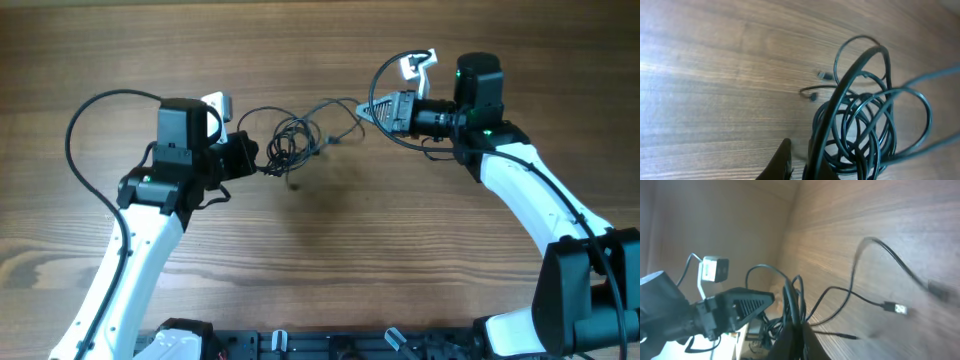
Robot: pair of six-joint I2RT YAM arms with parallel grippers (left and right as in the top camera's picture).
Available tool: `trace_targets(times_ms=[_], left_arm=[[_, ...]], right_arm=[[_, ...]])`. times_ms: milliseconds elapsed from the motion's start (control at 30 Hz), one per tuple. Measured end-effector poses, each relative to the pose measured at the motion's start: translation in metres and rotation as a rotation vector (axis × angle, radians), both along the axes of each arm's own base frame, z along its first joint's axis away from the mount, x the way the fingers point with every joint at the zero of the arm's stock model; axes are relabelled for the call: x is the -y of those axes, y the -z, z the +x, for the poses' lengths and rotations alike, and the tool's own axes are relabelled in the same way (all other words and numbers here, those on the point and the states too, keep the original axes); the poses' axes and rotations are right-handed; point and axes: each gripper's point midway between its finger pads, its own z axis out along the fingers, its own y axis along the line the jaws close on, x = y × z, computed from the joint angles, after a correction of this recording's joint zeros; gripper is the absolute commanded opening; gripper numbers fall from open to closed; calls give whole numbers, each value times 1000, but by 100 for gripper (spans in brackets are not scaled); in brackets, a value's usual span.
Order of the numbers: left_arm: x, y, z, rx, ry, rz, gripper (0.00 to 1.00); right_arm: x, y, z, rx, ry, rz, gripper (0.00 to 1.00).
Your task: Untangle cables
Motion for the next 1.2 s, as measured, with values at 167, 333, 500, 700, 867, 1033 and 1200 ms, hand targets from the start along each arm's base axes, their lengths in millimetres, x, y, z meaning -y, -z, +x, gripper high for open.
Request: trace_targets(times_ms=[167, 333, 500, 700, 867, 1033, 1200], left_arm=[[-3, 11, 13, -34, -102, -37, 4], [9, -6, 30, 31, -118, -144, 4], [12, -8, 30, -45, -258, -275, 4], [36, -5, 19, -137, -316, -364, 4], [68, -5, 6, -161, -256, -363, 4], [86, -5, -4, -174, -210, -360, 7], [86, -4, -4, -171, -212, -355, 4]], right_arm=[[14, 40, -10, -193, 91, -126, 100], [-11, 64, -40, -330, 71, -223, 100], [-57, 78, -67, -608, 209, -253, 91], [-82, 81, -66, -782, 459, -197, 98], [-73, 85, -54, -850, 613, -158, 68], [-75, 76, -42, -819, 639, -105, 6], [-72, 79, -42, -733, 591, -164, 99]])
